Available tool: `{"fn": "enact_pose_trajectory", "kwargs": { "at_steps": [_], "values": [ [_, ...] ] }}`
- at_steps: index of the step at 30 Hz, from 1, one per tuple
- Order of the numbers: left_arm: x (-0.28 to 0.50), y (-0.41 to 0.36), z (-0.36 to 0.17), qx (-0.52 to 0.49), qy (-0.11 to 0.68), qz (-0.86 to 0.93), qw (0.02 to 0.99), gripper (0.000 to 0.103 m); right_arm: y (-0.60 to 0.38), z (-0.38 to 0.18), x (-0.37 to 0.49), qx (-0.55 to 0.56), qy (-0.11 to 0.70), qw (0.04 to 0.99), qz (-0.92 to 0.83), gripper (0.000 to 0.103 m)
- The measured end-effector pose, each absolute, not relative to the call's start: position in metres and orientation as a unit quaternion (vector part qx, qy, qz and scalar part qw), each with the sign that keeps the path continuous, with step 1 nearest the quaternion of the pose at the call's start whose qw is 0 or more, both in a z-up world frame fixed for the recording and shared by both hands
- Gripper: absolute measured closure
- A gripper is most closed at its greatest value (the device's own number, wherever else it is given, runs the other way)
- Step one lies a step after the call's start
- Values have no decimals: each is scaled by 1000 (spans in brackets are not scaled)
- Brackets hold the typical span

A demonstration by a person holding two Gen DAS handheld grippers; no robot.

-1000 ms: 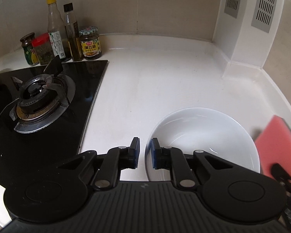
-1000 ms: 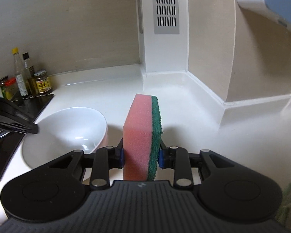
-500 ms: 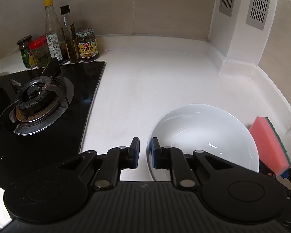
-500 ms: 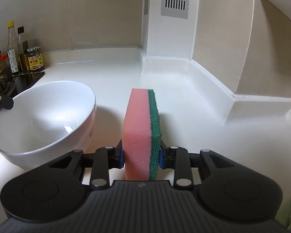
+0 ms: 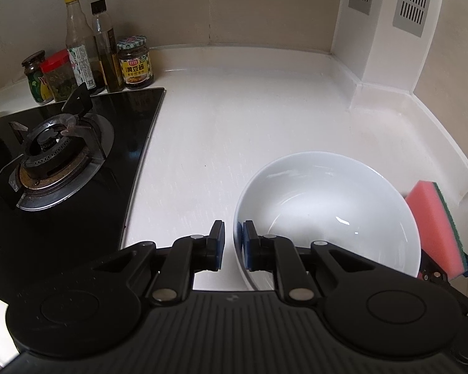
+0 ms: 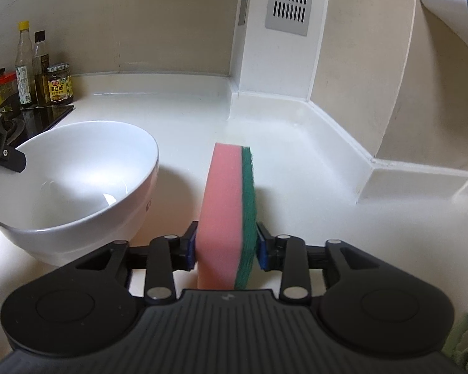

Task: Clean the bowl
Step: 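Lower the white bowl onto the counter with the left gripper, then set the sponge upright beside the bowl and open the right gripper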

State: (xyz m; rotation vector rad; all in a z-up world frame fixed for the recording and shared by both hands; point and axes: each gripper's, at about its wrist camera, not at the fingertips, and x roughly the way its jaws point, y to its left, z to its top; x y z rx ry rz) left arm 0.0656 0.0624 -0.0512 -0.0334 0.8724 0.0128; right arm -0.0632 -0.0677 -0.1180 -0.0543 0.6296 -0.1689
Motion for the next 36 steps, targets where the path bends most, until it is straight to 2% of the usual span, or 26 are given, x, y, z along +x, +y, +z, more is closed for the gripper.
{"fn": "enact_pose_trajectory", "kwargs": {
  "at_steps": [21, 36],
  "values": [
    [55, 57, -52, -8, 417, -5, 909, 91, -67, -111, -76, -22, 305, 947, -95, 68],
    [31, 47, -49, -7, 416, 27, 909, 88, -70, -92, -95, 2, 289, 954, -84, 68]
  ]
}}
